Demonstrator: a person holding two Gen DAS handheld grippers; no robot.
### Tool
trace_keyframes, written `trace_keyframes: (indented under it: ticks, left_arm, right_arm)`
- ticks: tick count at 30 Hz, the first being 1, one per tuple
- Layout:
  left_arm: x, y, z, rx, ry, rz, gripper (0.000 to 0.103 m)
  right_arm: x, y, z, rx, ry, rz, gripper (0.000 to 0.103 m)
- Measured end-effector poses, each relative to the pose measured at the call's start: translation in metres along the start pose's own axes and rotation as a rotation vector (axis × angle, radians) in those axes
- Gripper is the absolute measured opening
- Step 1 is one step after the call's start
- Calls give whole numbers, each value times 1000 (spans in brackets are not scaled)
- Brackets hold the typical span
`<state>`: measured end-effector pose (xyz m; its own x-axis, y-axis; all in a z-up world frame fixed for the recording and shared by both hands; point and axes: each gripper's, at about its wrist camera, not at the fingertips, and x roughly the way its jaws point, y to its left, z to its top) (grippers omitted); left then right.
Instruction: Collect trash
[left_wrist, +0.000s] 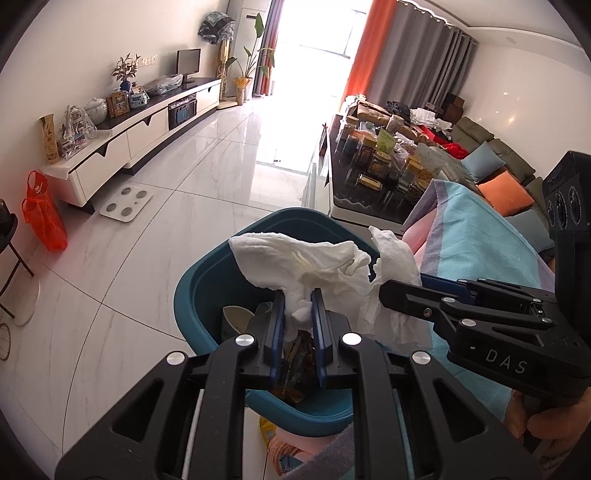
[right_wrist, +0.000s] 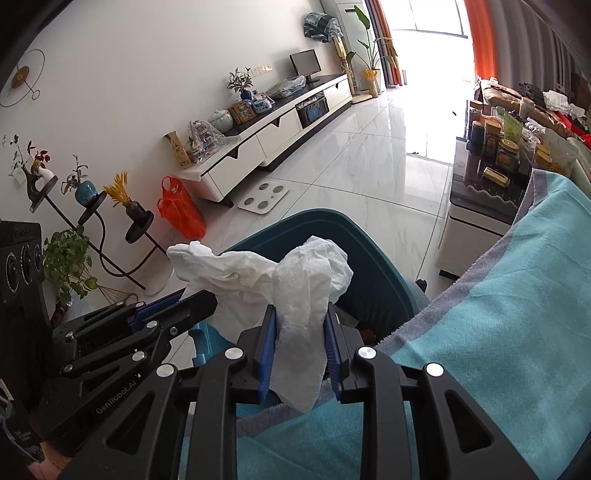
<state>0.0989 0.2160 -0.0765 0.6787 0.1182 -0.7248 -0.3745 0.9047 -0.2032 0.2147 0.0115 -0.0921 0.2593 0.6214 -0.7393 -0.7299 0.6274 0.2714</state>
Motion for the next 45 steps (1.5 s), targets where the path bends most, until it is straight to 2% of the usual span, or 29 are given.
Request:
trace_keyframes:
  ticks: [15, 18, 23, 28, 32, 34, 35, 40, 45]
  left_arm:
    - [49, 5, 0, -29, 78, -9, 23]
    - [52, 5, -1, -36, 73, -26, 34]
    - [49, 2, -2, -37, 43, -45, 42]
    - [30, 6, -5, -30, -16, -78, 68]
    - [5, -1, -11, 6, -82, -94, 80]
    - [-11, -4, -16, 22, -120, -110, 93]
    - [-18, -7, -18, 29, -137, -116, 96]
    - [-53, -35, -31, 85, -218, -170, 97]
    - [-83, -83, -46, 175, -291, -216, 97]
  right_arm:
    - [18, -8, 10, 55, 58, -19, 36]
    - [17, -8, 10, 56, 56, -18, 37]
    - [11, -9, 6, 68, 44, -11, 37]
    - [-2, -17, 0, 85, 18, 3, 41]
    - [-32, -22, -10, 86, -51, 3, 44]
    - [-54, -22, -18, 69, -112, -12, 58]
    - [-67, -22, -24, 49, -154, -36, 60]
    - [-115, -27, -52, 16, -280, -133, 78]
    - [-164, -41, -96, 44, -403, -265, 93]
